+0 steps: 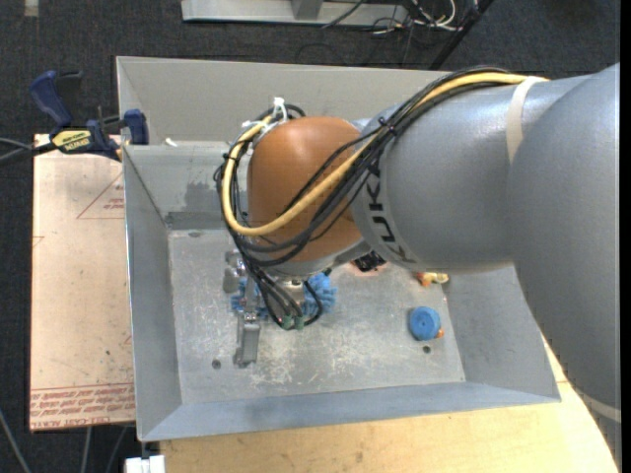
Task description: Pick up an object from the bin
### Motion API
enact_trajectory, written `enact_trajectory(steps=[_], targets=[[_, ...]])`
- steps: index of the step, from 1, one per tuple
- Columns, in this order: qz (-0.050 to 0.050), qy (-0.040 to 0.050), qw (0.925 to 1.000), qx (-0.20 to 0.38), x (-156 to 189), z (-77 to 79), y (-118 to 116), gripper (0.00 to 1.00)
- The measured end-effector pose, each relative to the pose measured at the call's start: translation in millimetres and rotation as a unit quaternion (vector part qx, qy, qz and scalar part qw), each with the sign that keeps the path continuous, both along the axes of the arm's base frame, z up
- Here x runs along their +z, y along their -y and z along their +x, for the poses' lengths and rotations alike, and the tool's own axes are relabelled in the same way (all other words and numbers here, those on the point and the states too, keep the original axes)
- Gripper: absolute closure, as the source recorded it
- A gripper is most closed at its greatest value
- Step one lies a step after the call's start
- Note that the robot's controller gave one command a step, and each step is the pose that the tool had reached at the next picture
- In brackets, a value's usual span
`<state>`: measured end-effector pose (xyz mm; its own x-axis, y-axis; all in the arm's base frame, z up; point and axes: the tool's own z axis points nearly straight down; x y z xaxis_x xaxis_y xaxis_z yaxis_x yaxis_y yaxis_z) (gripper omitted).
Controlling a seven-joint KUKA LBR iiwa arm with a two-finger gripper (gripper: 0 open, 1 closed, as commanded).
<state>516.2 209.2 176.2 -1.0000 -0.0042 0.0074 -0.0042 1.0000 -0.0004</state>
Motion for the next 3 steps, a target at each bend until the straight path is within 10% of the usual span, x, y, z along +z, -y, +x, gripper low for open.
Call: enact_trajectory(steps=[3], targets=[[-0.001,0.0031,0.9999,-0.017,-13.1,49.7,71.2,0.0]])
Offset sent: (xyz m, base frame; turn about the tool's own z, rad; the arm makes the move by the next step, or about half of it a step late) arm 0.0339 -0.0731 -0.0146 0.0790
